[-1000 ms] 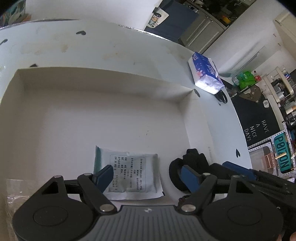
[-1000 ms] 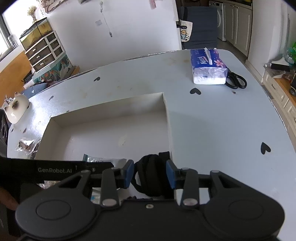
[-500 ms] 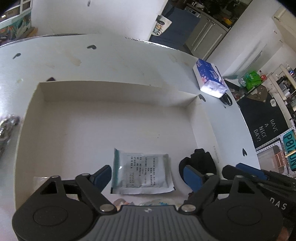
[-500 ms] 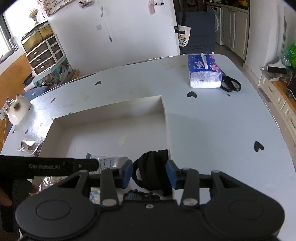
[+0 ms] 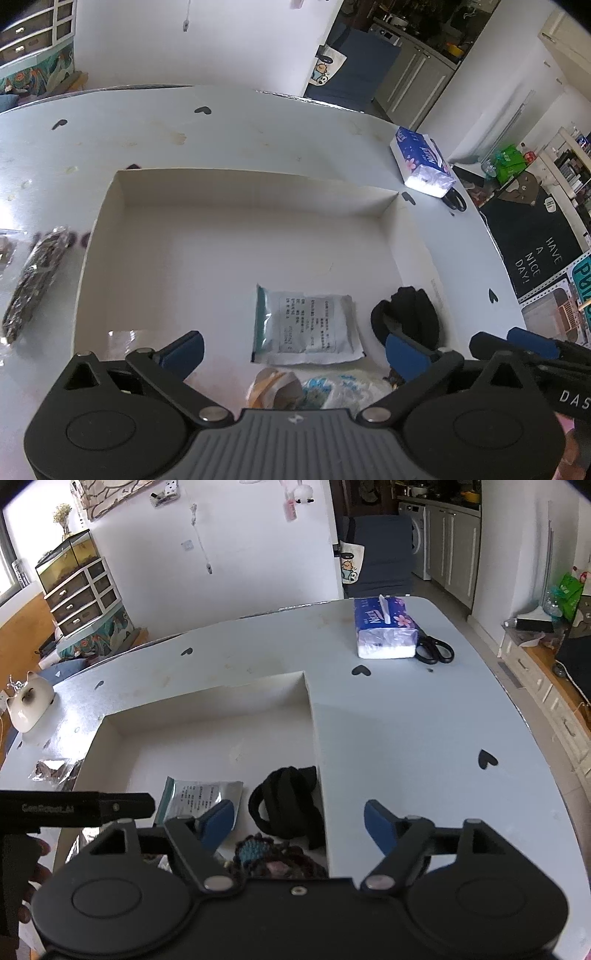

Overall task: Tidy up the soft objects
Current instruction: 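Lower the sachet and hair tie into the tray and open both tools, then withdraw both tools from the tray toward the two clear cord bags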

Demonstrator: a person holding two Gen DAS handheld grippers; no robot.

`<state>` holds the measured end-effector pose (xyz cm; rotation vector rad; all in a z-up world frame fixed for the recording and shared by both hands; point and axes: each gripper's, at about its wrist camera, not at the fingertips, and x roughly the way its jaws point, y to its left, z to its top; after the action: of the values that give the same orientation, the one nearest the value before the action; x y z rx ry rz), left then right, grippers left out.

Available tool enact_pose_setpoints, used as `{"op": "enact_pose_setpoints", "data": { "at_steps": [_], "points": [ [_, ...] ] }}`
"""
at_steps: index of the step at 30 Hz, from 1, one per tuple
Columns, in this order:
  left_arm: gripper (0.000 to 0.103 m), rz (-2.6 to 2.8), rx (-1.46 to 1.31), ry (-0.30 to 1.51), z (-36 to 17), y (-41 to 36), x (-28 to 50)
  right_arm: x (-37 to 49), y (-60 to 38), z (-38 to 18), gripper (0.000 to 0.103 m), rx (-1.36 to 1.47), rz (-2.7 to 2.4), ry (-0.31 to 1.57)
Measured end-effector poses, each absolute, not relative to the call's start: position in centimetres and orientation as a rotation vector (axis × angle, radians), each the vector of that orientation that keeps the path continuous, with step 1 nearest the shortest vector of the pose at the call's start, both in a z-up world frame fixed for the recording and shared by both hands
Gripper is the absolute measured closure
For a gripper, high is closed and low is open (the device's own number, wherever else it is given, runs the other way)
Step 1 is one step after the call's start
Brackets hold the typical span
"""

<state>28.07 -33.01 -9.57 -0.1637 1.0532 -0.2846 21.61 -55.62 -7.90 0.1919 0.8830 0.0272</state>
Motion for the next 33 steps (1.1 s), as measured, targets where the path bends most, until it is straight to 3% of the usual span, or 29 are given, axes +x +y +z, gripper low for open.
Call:
{"op": "enact_pose_setpoints", "data": {
  "at_steps": [16,33],
  "points": [
    [0.000,-0.255,-0.102,0.963,-8.1,-30.2,24.5,19.1,-54.2,-7.5,0.000,0.170,-0.019,0.854],
    [0.000,-0.284,-0.056,0.936,-7.1,-23.3,24.7,19.0,-48.0,-6.9,0.000,0.174,-0.064,0.830]
  ]
}}
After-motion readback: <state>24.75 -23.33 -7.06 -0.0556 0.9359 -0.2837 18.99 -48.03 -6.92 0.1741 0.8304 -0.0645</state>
